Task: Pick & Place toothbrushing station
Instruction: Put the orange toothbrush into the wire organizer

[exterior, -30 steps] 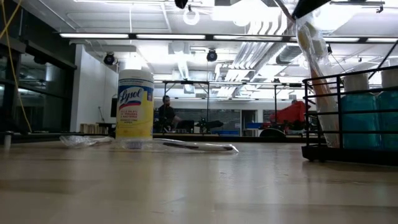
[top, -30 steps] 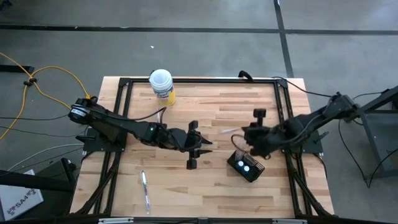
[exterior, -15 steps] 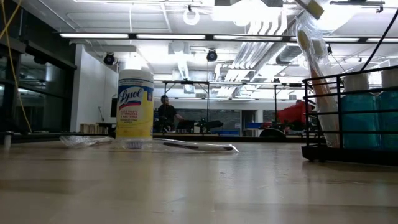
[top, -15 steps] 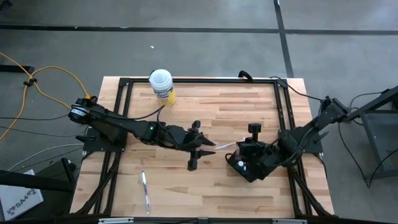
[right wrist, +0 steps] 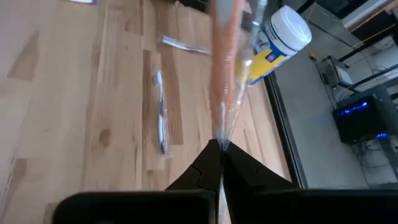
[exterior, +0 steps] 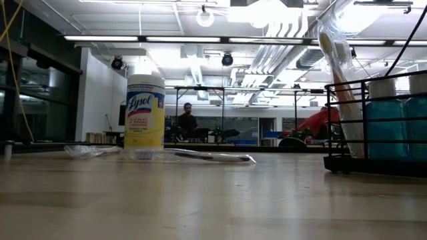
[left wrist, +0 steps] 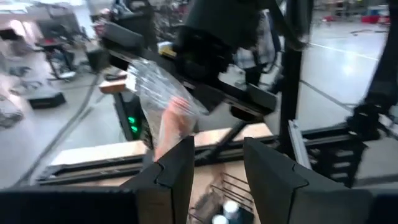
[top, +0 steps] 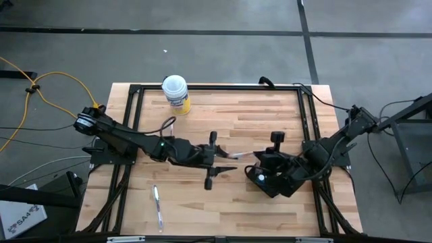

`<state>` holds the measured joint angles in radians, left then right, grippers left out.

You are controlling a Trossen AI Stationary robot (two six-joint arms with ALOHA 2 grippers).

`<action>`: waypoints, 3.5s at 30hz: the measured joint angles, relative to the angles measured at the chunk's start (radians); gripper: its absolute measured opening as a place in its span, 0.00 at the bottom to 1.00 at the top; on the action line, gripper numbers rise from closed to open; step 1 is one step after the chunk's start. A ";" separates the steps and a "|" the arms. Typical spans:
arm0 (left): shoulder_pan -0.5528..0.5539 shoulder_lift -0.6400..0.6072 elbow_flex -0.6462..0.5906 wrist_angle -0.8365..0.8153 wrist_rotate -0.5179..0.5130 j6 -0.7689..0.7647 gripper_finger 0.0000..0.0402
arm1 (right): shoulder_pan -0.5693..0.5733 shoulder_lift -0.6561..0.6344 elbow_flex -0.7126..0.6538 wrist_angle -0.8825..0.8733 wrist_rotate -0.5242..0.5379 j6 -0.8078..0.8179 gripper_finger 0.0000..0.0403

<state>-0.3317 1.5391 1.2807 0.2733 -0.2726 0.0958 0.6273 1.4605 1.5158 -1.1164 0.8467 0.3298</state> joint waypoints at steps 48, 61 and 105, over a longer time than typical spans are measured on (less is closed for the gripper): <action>0.129 0.000 0.000 -0.179 0.637 -0.568 0.33 | 0.193 0.265 0.000 0.022 0.674 -0.967 0.01; 0.185 0.104 -0.002 -0.088 0.842 -0.647 0.33 | 0.195 0.265 0.000 0.037 0.664 -0.979 0.01; 0.274 0.149 0.000 0.038 0.899 -0.670 0.33 | 0.106 0.265 0.000 0.176 0.614 -1.043 0.01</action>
<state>-0.0574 1.6878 1.2804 0.3115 0.6262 -0.5743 0.7330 1.7256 1.5158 -0.9400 1.4611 -0.7128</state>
